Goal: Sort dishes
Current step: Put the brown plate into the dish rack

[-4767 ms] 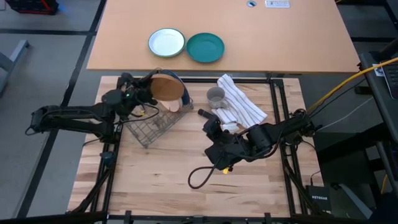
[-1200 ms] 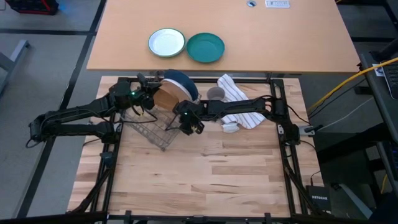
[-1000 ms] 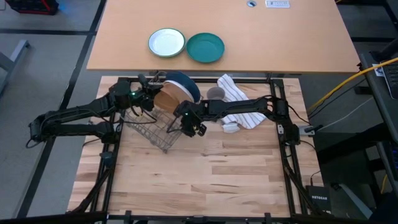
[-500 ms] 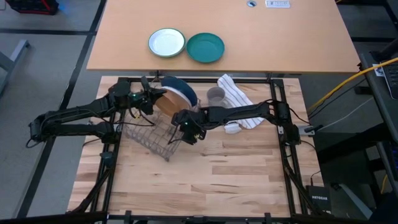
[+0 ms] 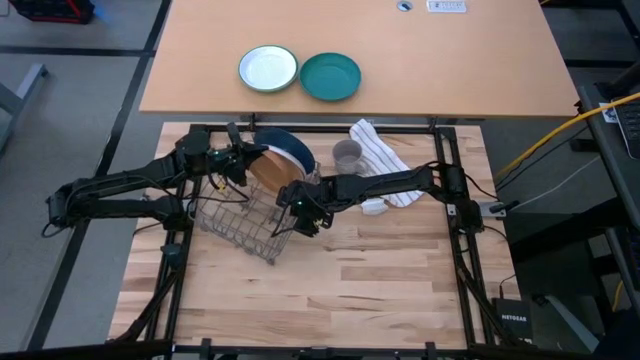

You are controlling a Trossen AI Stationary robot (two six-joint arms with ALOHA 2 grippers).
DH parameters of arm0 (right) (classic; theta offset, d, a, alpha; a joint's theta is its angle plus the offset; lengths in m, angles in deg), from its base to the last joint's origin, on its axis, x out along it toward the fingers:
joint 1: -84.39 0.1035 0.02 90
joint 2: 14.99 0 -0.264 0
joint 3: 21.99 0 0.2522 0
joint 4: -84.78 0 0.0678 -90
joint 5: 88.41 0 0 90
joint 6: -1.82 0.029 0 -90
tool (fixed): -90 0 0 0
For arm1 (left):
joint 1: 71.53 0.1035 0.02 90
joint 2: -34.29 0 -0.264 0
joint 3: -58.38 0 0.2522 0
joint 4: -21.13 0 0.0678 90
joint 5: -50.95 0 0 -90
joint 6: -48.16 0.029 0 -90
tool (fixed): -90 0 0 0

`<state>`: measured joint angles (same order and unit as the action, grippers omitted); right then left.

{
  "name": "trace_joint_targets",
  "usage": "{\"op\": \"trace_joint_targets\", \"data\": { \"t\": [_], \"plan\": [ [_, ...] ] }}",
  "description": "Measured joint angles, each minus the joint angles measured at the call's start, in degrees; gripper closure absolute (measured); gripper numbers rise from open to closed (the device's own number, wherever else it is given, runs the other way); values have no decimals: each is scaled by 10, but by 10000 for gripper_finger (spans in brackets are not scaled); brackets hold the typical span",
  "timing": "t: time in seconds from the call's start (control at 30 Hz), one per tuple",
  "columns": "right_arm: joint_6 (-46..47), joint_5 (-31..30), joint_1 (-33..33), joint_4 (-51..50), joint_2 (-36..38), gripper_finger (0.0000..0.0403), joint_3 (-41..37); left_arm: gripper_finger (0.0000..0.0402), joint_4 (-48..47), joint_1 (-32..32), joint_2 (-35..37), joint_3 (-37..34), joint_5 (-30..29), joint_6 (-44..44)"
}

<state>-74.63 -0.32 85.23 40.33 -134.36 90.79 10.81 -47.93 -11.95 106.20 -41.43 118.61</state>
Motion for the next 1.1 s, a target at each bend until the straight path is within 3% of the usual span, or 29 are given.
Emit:
{"op": "trace_joint_targets", "data": {
  "t": [0.33, 0.63, 0.8, 1.1],
  "plan": [
    [2, 0, 0, 0, 0, 383, 1, 398, -30, 0, 0, 0, -1, -2],
    [36, -1, 3, 4, 1, 291, 2, 398, -46, 0, 0, 0, -1, -28],
    [56, -33, 17, 7, 1, 262, 2, 399, -46, 0, 0, 0, -1, -35],
    [58, -133, 50, 0, 2, 264, 2, 399, -45, -8, 0, 0, -7, -59]
  ]
}}
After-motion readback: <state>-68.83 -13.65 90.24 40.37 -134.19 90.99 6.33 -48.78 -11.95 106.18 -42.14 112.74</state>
